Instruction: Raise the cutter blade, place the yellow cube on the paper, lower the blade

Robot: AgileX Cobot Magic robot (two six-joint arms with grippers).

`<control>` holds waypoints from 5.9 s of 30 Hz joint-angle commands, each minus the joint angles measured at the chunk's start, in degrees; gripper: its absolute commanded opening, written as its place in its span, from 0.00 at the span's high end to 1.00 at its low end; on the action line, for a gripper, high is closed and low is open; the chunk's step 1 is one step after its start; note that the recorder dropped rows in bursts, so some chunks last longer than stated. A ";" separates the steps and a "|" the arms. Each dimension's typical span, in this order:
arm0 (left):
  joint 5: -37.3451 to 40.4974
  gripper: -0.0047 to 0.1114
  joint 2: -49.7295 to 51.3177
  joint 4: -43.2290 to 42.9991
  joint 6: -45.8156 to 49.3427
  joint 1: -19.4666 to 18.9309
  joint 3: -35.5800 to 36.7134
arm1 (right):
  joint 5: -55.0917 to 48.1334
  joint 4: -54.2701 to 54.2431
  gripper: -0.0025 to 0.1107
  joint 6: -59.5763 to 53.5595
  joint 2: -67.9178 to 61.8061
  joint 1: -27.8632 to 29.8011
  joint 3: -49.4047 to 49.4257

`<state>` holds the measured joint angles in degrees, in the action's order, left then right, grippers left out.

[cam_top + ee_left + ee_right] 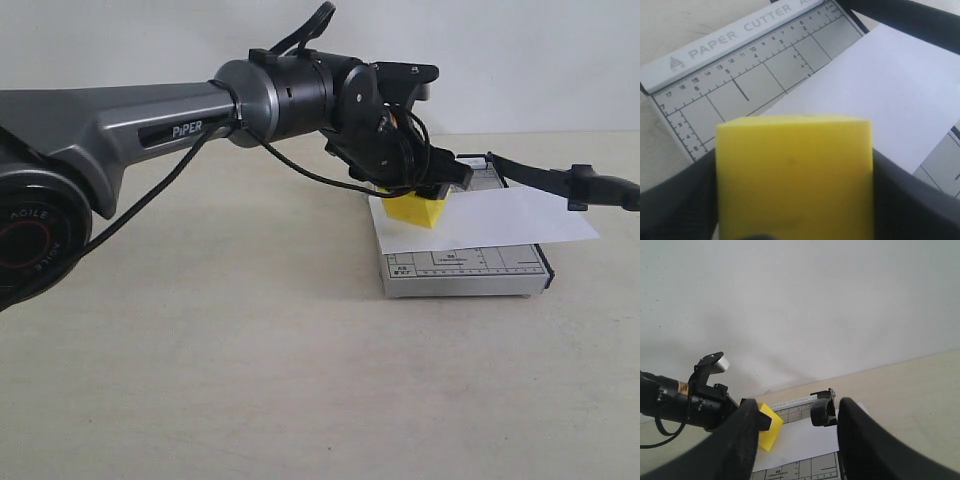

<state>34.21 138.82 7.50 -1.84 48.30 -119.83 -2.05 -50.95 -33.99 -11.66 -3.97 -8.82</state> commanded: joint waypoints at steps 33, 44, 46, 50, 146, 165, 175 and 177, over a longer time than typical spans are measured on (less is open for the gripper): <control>0.96 0.32 -2.14 0.88 0.45 0.23 -0.34 | 0.36 0.31 0.56 -0.43 0.37 -0.02 0.14; 0.27 0.23 -2.14 0.88 0.45 0.23 -2.32 | 0.36 0.31 0.56 -0.43 0.37 -0.02 0.14; 0.98 0.23 -2.34 0.88 0.45 0.23 -4.17 | 0.36 0.31 0.56 -0.43 0.37 -0.02 0.14; 4.30 0.24 -4.11 0.88 0.45 0.23 -8.51 | 0.36 0.31 0.56 -0.43 0.37 -0.02 0.14; -36.89 0.92 -138.82 -4.99 7.04 -8.02 119.83 | 0.32 0.31 0.56 -0.43 0.48 -0.02 0.14; -30.97 0.92 -138.82 -5.62 7.52 -17.35 119.83 | 0.32 0.31 0.56 -0.43 0.48 -0.02 0.14; -30.97 0.92 -138.82 -5.62 7.52 -17.35 119.83 | 0.32 0.31 0.56 -0.43 0.48 -0.02 0.14; -30.97 0.92 -138.82 -5.62 7.52 -17.35 119.83 | 0.32 0.31 0.56 -0.43 0.48 -0.02 0.14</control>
<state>3.00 0.18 1.66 5.68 31.18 -0.22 -1.72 -51.03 -33.99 -11.43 -3.97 -8.78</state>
